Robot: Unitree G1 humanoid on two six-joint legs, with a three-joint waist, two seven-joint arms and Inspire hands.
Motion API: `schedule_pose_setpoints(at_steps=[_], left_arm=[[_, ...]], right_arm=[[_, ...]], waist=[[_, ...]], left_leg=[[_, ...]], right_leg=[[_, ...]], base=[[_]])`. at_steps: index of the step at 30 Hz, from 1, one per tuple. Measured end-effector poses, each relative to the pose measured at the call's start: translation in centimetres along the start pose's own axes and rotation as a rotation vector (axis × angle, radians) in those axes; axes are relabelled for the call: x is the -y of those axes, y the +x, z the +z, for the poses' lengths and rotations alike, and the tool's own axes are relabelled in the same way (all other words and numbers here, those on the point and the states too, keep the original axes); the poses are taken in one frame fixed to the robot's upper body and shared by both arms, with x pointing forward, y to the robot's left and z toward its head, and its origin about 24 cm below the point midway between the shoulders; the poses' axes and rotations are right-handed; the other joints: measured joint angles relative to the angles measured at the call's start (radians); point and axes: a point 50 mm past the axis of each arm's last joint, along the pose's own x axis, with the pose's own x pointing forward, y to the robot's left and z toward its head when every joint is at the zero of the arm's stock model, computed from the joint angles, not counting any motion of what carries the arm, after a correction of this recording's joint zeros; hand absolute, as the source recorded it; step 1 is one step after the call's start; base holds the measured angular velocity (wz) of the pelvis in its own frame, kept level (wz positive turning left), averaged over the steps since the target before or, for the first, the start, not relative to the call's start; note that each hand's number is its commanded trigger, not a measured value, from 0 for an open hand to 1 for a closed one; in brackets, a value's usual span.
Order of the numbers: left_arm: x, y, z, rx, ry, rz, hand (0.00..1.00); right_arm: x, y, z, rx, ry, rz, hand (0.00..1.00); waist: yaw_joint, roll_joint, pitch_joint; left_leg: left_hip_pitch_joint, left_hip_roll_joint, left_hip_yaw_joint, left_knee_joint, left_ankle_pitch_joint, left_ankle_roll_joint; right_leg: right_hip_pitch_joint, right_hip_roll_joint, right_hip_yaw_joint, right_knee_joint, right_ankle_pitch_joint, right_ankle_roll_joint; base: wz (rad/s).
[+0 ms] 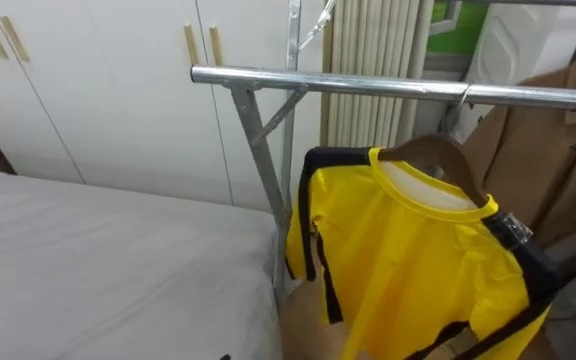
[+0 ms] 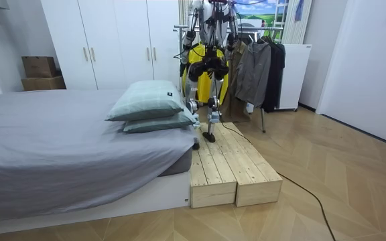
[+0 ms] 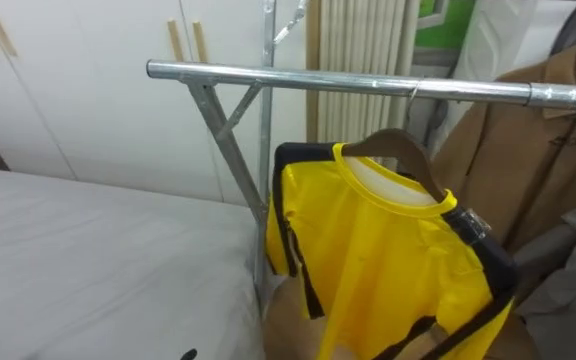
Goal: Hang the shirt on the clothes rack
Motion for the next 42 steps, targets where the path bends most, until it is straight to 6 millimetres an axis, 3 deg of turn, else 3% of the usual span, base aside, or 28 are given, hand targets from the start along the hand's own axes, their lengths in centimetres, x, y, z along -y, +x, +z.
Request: schedule_pose_setpoints(at_steps=[2, 4, 5, 7, 9, 10, 13, 15, 17, 18, 19, 20, 22, 23, 25, 27, 29, 32, 34, 35, 38, 42], left_arm=[[0.0, 0.1, 0.1, 0.003, 0.002, -0.001, 0.0], [-0.1, 0.5, 0.7, 0.024, 0.011, -0.004, 0.0], [0.0, 0.5, 0.7, 0.025, 0.012, -0.007, 0.0], [0.2, 0.5, 0.8, 0.028, 0.015, -0.033, 0.0], [0.3, 0.6, 1.1, 0.041, 0.018, -0.042, 0.0], [0.3, 0.8, 1.4, 0.049, 0.021, -0.043, 0.0], [0.1, 1.2, 2.3, 0.085, 0.034, -0.043, 0.0], [0.1, 1.2, 2.4, 0.085, 0.036, -0.042, 0.0], [0.1, 1.2, 2.3, 0.082, 0.037, -0.043, 0.0], [0.1, 1.2, 2.2, 0.078, 0.037, -0.043, 0.0], [0.1, 1.2, 2.2, 0.076, 0.036, -0.041, 0.0], [-0.1, 1.2, 2.1, 0.071, 0.036, -0.035, 0.0], [0.1, 1.4, 1.7, 0.048, 0.037, -0.043, 0.0], [0.0, 1.5, 1.7, 0.046, 0.04, -0.042, 0.0], [-0.1, 1.7, 2.0, 0.053, 0.039, -0.039, 0.0], [-0.2, 1.8, 2.0, 0.05, 0.036, -0.032, 0.0], [-0.4, 1.8, 1.8, 0.041, 0.033, -0.026, 0.0], [-0.8, 2.1, 2.3, 0.057, 0.032, -0.01, 0.0], [-0.9, 2.5, 2.9, 0.075, 0.037, -0.01, 0.0], [-0.9, 2.6, 2.9, 0.071, 0.037, -0.01, 0.0], [-0.7, 2.6, 2.5, 0.052, 0.031, -0.007, 0.0], [-0.9, 2.4, 2.0, 0.034, 0.04, 0.002, 0.0]], right_arm=[[-0.1, 0.2, 0.3, 0.006, -0.031, 0.01, 0.0], [0.0, 0.3, 0.5, 0.007, -0.07, 0.005, 0.0], [0.1, 0.4, 0.7, 0.009, -0.079, 0.006, 0.0], [0.3, 0.6, 1.2, 0.024, -0.098, -0.009, 0.0], [0.6, 0.9, 2.0, 0.043, -0.108, -0.016, 0.0], [0.7, 1.2, 2.5, 0.056, -0.122, -0.016, 0.0], [1.0, 1.4, 3.0, 0.067, -0.128, -0.026, 0.0], [0.9, 1.5, 3.2, 0.072, -0.129, -0.023, 0.0], [0.9, 1.5, 3.2, 0.071, -0.129, -0.022, 0.0], [0.9, 1.5, 3.2, 0.07, -0.129, -0.022, 0.0], [1.0, 1.6, 3.4, 0.075, -0.126, -0.024, 0.0], [1.0, 1.8, 3.6, 0.077, -0.127, -0.024, 0.0], [1.1, 1.8, 3.2, 0.054, -0.125, -0.023, 0.0], [1.1, 1.6, 2.6, 0.035, -0.122, -0.023, 0.0], [1.4, 1.4, 2.1, 0.011, -0.117, -0.024, 0.0], [1.3, 1.4, 1.6, -0.009, -0.094, -0.025, 0.0], [1.0, 1.1, 1.0, -0.023, -0.076, -0.019, 0.0], [1.0, 0.7, 0.2, -0.045, -0.062, -0.027, 0.0], [1.1, 0.4, -0.4, -0.059, -0.049, -0.042, 0.0], [1.1, 0.3, -0.6, -0.065, -0.045, -0.045, 0.0], [1.4, 0.3, -0.6, -0.067, -0.034, -0.07, 0.0], [1.0, 0.7, 0.1, -0.046, -0.031, -0.083, 0.0]], waist=[[-0.016, 0.006, 0.0002], [-0.021, 0.005, 0.002], [-0.02, 0.006, 0.0025], [-0.015, 0.009, 0.0062], [-0.014, 0.013, 0.0081], [-0.012, 0.015, 0.0086], [-0.026, 0.01, 0.0139], [-0.024, 0.013, 0.0146], [-0.024, 0.013, 0.0147], [-0.015, 0.01, 0.0146], [-0.007, 0.013, 0.0132], [-0.002, 0.009, 0.0097], [-0.006, 0.013, 0.005], [-0.021, 0.006, 0.0016], [-0.028, 0.001, -0.0022], [-0.014, 0.001, -0.004], [-0.016, 0.004, -0.0045], [-0.065, 0.008, -0.0041], [-0.085, 0.009, -0.0021], [-0.091, 0.009, -0.0012], [-0.087, 0.006, 0.0], [-0.055, 0.0, 0.0032]], left_leg=[[-0.029, 0.015, 0.023, 0.028, 0.003, -0.005], [-0.072, 0.043, 0.124, 0.061, 0.013, -0.011], [-0.081, 0.054, 0.154, 0.08, 0.012, -0.008], [-0.12, 0.117, 0.236, 0.28, -0.007, 0.021], [-0.117, 0.165, 0.27, 0.4, -0.009, 0.023], [-0.106, 0.172, 0.274, 0.436, -0.012, 0.019], [-0.051, 0.163, 0.282, 0.425, -0.021, 0.016], [-0.012, 0.158, 0.323, 0.368, -0.064, 0.016], [0.015, 0.136, 0.356, 0.305, -0.106, 0.025], [0.039, 0.11, 0.384, 0.225, -0.135, 0.031], [0.059, 0.085, 0.4, 0.133, -0.161, 0.038], [0.06, 0.075, 0.408, 0.073, -0.175, 0.002], [0.055, 0.077, 0.412, 0.046, -0.173, 0.005], [0.055, 0.077, 0.423, 0.043, -0.165, 0.013], [0.063, 0.077, 0.46, 0.039, -0.147, 0.013], [0.065, 0.073, 0.473, 0.042, -0.135, 0.017], [0.061, 0.071, 0.459, 0.042, -0.138, 0.023], [0.021, 0.052, 0.367, 0.042, -0.131, 0.049], [0.004, 0.018, 0.286, 0.03, -0.118, 0.074], [0.002, -0.001, 0.241, 0.02, -0.114, 0.083], [-0.013, -0.05, 0.147, -0.005, -0.101, 0.104], [-0.031, -0.085, 0.06, -0.006, -0.089, 0.117]], right_leg=[[0.0, -0.009, -0.058, -0.001, -0.006, -0.007], [-0.003, -0.028, -0.149, 0.001, -0.018, -0.016], [-0.003, -0.034, -0.17, 0.002, -0.022, -0.017], [0.0, -0.056, -0.254, 0.024, -0.052, -0.014], [0.0, -0.071, -0.318, 0.041, -0.067, -0.017], [0.003, -0.086, -0.37, 0.048, -0.072, -0.02], [0.004, -0.116, -0.481, 0.046, -0.08, -0.007], [-0.001, -0.133, -0.548, 0.046, -0.089, 0.009], [-0.008, -0.147, -0.602, 0.047, -0.089, 0.018], [-0.017, -0.156, -0.616, 0.054, -0.086, 0.027], [-0.033, -0.159, -0.622, 0.059, -0.078, 0.051], [-0.056, -0.166, -0.623, 0.071, -0.067, 0.089], [-0.066, -0.165, -0.597, 0.066, -0.015, 0.129], [-0.065, -0.17, -0.582, 0.061, 0.006, 0.104], [-0.065, -0.179, -0.581, 0.045, 0.016, 0.085], [-0.065, -0.183, -0.577, 0.045, 0.022, 0.083], [-0.062, -0.187, -0.571, 0.045, 0.036, 0.106], [-0.06, -0.195, -0.512, 0.049, 0.052, 0.13], [-0.051, -0.2, -0.42, 0.066, 0.05, 0.136], [-0.038, -0.198, -0.36, 0.067, 0.042, 0.15], [-0.015, -0.195, -0.231, 0.065, 0.02, 0.186], [0.012, -0.196, -0.167, 0.059, 0.011, 0.204]], base=[[0.81], [1.14], [1.04], [1.09], [1.21], [1.29], [1.46], [1.14], [0.92], [0.46], [0.29], [0.05], [0.23], [0.51], [0.26], [-0.09], [0.14], [0.92], [1.24], [1.05], [1.07], [0.78]])
